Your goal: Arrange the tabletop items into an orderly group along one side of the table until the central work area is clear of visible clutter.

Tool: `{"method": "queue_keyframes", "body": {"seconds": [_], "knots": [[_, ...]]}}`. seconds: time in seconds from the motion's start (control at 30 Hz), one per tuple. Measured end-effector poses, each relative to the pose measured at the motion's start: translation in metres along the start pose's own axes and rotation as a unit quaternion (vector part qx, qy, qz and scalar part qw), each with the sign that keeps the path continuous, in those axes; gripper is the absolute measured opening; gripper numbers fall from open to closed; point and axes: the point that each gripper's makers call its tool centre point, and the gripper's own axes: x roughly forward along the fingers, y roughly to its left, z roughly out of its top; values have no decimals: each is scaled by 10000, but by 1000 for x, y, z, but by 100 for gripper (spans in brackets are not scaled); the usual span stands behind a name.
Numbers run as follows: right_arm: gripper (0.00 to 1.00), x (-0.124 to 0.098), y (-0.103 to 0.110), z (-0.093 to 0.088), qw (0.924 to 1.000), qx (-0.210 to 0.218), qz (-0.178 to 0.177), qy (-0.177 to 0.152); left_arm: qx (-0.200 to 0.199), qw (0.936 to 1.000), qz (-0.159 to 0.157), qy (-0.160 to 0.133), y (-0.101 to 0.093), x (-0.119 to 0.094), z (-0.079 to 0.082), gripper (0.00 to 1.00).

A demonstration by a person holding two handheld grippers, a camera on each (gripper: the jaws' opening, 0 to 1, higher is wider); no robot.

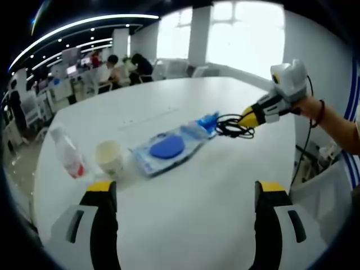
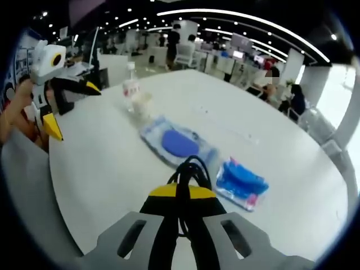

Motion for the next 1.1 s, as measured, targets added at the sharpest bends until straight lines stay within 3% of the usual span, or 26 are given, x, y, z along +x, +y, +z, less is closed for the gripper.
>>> {"method": "queue_keyframes", "body": {"seconds": [0.27,0.43,0.57,1.1], "knots": [[3,6,4,-9,9996,-257,-21,132,-1,10000,-27,51,-1,1,-2,99],[3,15,12,-18,9930,-1111,-73,384,-11,10000,-35,66,-1,0,-3,99],[3,23,25,-28,9826,-1760,20,587,-21,9999,-35,108,0,1,-5,98],[3,46,51,-54,9756,-1990,436,824,-54,9999,-32,157,2,0,-8,98]]}}
